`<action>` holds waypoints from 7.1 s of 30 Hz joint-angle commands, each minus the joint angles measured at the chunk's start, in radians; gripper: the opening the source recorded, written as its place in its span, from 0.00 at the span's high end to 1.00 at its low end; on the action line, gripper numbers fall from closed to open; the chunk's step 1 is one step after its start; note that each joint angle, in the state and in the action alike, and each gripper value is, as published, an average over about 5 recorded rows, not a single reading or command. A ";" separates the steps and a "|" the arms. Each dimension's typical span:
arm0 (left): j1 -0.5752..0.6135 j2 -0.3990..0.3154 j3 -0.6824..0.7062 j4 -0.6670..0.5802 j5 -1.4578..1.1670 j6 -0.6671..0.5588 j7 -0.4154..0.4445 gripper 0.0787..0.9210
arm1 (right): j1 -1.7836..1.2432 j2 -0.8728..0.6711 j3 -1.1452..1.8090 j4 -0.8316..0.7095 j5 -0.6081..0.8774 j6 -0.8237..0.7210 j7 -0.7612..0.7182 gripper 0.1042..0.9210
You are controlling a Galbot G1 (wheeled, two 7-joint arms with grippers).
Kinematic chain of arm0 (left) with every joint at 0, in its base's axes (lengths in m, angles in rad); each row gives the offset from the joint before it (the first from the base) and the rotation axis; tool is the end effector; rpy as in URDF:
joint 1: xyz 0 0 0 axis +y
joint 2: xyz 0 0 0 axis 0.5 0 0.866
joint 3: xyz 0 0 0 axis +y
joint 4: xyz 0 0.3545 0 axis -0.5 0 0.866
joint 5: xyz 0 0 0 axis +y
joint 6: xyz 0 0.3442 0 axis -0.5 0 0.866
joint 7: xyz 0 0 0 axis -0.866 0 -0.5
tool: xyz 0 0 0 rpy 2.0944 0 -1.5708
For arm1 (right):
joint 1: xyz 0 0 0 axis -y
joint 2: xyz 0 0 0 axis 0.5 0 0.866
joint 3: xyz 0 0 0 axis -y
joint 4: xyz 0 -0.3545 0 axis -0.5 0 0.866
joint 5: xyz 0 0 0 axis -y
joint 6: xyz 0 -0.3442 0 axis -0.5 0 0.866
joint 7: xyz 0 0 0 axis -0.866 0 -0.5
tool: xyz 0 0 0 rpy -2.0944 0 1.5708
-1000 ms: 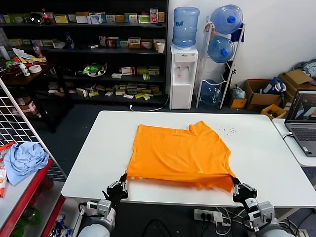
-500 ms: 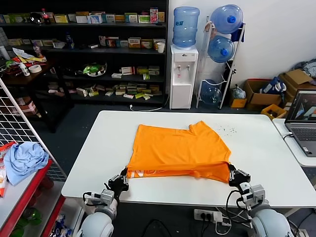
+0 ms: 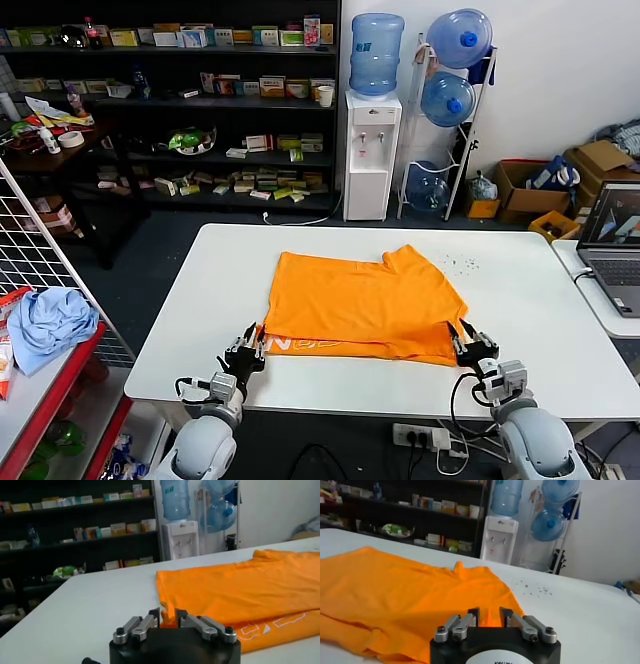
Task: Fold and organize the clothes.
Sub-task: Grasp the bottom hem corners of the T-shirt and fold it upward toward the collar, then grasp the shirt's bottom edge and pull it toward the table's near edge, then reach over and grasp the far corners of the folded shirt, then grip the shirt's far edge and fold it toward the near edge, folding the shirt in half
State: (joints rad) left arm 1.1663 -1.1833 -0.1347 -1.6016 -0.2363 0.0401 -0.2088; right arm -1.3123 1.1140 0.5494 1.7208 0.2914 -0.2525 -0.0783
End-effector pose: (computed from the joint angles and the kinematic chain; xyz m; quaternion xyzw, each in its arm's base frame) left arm 0.2724 0.0092 -0.4029 -0.0889 -0.9864 -0.0761 0.1153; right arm 0.2581 -0.1416 -0.3479 0.0542 -0.9782 0.0760 0.1854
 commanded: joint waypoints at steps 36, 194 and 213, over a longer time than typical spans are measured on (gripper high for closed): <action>0.035 0.010 -0.021 -0.006 -0.141 0.179 -0.051 0.53 | -0.048 0.012 0.039 -0.053 0.017 -0.135 -0.012 0.73; -0.438 0.021 0.162 0.271 -0.241 0.143 0.045 0.98 | 0.468 -0.089 -0.226 -0.350 0.132 -0.128 -0.068 0.98; -0.033 0.175 0.098 -0.164 -0.244 0.174 -0.036 0.98 | -0.038 -0.190 -0.094 0.068 0.029 -0.161 -0.008 0.98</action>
State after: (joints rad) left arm 0.9358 -1.0636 -0.0176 -1.5714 -0.4828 0.2177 -0.2258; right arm -1.1566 0.9557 0.4179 1.6308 0.3594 -0.4034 -0.1025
